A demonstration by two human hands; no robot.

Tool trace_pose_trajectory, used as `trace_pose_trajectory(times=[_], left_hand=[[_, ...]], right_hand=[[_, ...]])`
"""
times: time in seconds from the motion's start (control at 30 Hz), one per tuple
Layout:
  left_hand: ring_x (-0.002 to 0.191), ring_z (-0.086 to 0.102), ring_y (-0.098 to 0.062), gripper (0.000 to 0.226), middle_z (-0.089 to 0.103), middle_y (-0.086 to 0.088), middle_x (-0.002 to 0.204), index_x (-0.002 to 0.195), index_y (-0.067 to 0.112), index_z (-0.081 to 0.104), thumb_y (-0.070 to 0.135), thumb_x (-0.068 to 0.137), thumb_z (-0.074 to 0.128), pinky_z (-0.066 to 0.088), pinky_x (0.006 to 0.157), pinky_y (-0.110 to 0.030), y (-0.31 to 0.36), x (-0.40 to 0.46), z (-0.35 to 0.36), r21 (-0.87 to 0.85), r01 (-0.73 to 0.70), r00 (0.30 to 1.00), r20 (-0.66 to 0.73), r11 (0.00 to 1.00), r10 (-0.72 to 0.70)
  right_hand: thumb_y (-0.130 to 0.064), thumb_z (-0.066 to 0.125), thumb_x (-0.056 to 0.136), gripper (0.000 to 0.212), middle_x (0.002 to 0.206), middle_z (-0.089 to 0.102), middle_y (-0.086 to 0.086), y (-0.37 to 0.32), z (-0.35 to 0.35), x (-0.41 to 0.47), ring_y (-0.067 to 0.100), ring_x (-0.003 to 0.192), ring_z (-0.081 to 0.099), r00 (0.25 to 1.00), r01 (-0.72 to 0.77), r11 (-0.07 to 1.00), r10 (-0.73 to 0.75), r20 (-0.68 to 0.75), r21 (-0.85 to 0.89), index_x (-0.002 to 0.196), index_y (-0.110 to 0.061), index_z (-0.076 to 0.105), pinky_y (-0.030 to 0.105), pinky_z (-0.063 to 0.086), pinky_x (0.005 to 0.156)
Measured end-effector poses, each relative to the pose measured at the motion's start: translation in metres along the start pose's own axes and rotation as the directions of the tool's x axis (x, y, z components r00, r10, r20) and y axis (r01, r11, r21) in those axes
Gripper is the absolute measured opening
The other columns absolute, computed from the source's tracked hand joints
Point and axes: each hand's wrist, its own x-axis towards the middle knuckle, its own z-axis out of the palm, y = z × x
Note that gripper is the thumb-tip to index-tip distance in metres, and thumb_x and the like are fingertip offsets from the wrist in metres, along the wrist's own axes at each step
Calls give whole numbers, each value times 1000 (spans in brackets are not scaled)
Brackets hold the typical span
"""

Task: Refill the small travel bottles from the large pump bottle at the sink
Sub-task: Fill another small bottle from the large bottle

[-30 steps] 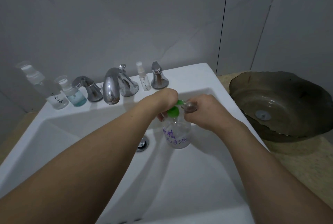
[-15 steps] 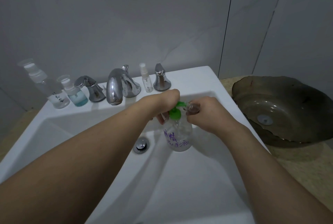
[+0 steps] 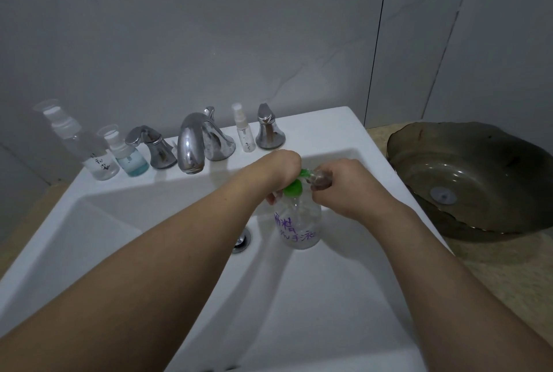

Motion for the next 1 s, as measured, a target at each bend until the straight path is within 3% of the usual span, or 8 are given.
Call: trace_pose_trajectory(times=[0.07,0.17,0.33,0.4,0.47,0.63,0.8,1.0], left_hand=[[82,69,-39,30,68,-30,101,107,-10,60,-3,91,36,58,69,-42,-3,2,5,76,-47,995,-79,996,53],[94,65,-37,29,65,-25,107,115,-4,57,-2,91,41,50,73,-35,-6,2,9,155,-119,972,-183,981,147],[77,70,-38,27,67,-28,98,107,-4,58,-4,88,39,59,70,-45,-6,3,6,138,-107,989,-84,985,120],[77,68,-38,29,66,-28,103,110,-3,55,7,93,33,56,61,-45,-6,3,4,19,-68,997,-36,998,68],[80,63,-35,40,66,-24,107,109,1,54,25,97,25,43,58,-33,-6,0,-2,-85,11,1000,8,996,-10],[87,68,-34,56,70,-11,102,107,11,59,50,86,24,41,87,-45,-6,-1,-11,-114,131,988,99,985,-120],[86,64,-38,45,66,-22,111,116,2,52,30,97,22,36,52,-29,1,-5,-8,-120,85,996,46,989,-80],[75,70,-45,32,66,-34,97,104,-14,60,-7,88,33,59,70,-53,0,7,5,-84,39,999,-12,996,-40]], right_hand=[[-10,65,75,9,64,58,-2,0,0,0,14,60,54,1000,0,1000,0,14,-25,69,-17,65,21,34,48],[-8,64,74,15,63,58,-3,1,1,1,14,60,54,1000,-2,1000,2,22,-30,64,-19,61,22,36,49],[-8,64,73,6,67,62,3,2,2,1,18,62,56,1000,-9,1000,9,14,-23,70,-13,66,25,40,52],[-9,64,74,13,61,56,-2,1,1,0,13,57,51,1000,-15,1000,15,16,-16,64,-16,60,23,33,48],[-9,64,75,19,57,52,-2,0,0,0,11,53,48,1000,-14,1000,14,-1,-3,60,-17,56,24,30,47],[-8,63,74,19,55,50,-3,-2,-1,-1,12,52,46,1000,3,1000,-2,-29,24,60,-15,54,25,31,47],[-9,64,74,7,59,54,-1,-1,0,1,15,55,49,999,11,1000,-10,-40,11,68,-10,61,26,35,50],[-12,66,76,11,65,55,-11,1,1,2,8,63,53,1000,3,1000,-3,-1,-20,73,-21,62,19,33,51]])
